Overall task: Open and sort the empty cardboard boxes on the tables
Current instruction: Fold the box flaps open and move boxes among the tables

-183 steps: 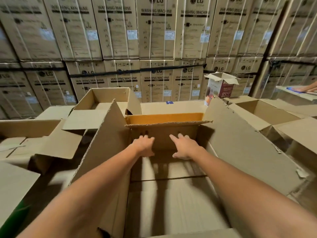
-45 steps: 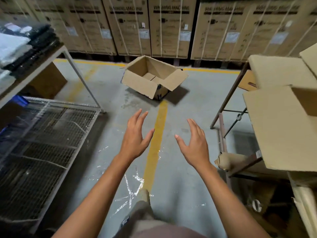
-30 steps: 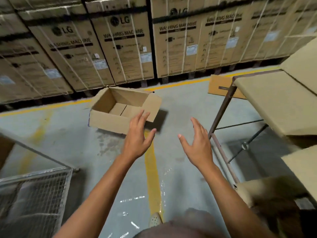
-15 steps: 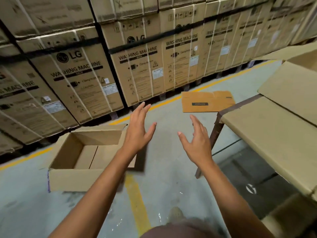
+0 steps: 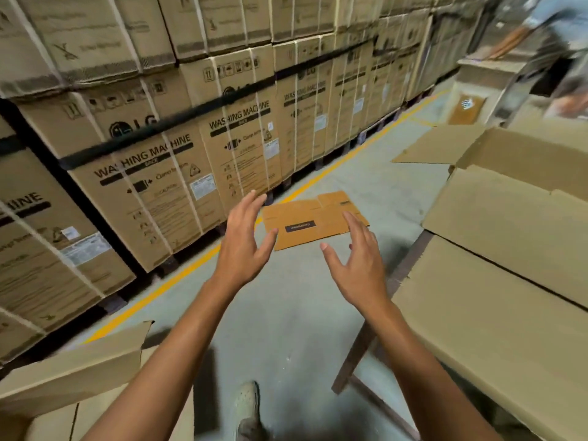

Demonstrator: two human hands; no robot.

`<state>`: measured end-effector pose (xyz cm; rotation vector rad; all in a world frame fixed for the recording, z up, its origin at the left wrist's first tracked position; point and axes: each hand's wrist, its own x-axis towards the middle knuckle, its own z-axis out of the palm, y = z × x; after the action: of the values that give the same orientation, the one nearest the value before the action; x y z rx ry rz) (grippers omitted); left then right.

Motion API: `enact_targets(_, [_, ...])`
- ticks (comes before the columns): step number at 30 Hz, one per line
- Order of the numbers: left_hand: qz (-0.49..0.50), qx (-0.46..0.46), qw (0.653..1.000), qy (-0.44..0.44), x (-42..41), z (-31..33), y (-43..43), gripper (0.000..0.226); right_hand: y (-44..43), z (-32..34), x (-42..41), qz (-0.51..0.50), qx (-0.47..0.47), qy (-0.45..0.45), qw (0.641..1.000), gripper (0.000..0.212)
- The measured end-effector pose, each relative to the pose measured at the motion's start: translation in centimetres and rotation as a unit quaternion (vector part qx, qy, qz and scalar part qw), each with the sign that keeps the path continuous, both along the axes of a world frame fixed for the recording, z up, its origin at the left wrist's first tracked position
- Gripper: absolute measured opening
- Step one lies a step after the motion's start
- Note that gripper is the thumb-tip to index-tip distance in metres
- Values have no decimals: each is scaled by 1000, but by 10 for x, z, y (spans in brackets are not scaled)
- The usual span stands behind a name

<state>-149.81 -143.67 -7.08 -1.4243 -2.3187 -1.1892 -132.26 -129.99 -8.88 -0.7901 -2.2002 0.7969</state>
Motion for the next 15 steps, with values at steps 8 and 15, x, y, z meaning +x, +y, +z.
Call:
enact_targets(8, [-116, 4, 993, -19, -137, 0, 135, 58, 81, 7, -96, -123, 21, -3, 992, 66])
enact_targets(15, [-224, -10, 974, -16, -204, 11, 234, 57, 131, 28, -140, -244, 11, 5, 970, 64])
